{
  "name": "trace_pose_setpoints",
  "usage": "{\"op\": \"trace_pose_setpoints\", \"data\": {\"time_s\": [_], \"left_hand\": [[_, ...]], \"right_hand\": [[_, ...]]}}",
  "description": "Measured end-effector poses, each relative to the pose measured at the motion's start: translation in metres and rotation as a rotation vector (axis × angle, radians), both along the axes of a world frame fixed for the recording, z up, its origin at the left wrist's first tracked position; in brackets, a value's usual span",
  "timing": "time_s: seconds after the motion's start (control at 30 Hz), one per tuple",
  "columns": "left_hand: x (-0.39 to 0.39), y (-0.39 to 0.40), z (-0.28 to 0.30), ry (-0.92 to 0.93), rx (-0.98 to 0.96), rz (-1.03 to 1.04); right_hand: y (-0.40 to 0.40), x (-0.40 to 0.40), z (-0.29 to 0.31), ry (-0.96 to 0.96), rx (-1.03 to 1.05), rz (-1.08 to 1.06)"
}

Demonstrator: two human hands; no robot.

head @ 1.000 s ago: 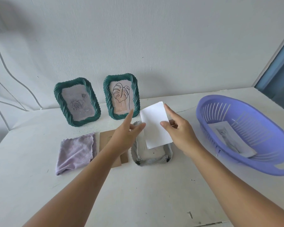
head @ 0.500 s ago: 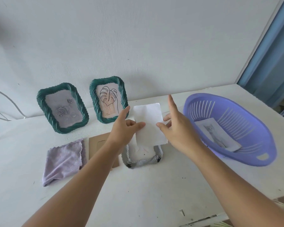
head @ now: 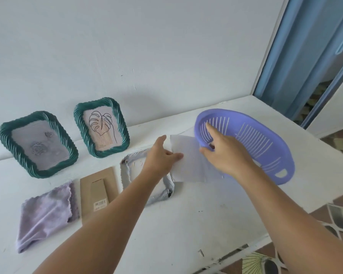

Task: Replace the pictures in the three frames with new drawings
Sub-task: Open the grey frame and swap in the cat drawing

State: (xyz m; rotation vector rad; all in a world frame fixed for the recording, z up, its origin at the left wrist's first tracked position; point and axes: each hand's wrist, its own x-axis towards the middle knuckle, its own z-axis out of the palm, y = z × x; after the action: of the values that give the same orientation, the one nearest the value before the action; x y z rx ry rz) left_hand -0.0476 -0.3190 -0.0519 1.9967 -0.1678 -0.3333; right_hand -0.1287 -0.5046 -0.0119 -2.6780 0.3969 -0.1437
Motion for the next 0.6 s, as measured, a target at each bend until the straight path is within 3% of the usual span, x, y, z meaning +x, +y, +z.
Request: {"op": "trace_pose_setpoints", "data": {"time_s": [0.2,0.6], "left_hand": [[0.007,-0.029,-0.002,-0.036,0.178,-0.017],[-0.004,-0.056,-0.007,-0.018,0.224,-0.083]], "right_hand": [[-0.015,-0.001,0.016,-0.133,0.127,-0.054],[0.002,-0.009,-0.003,-0.071,0.23,-0.008]]}}
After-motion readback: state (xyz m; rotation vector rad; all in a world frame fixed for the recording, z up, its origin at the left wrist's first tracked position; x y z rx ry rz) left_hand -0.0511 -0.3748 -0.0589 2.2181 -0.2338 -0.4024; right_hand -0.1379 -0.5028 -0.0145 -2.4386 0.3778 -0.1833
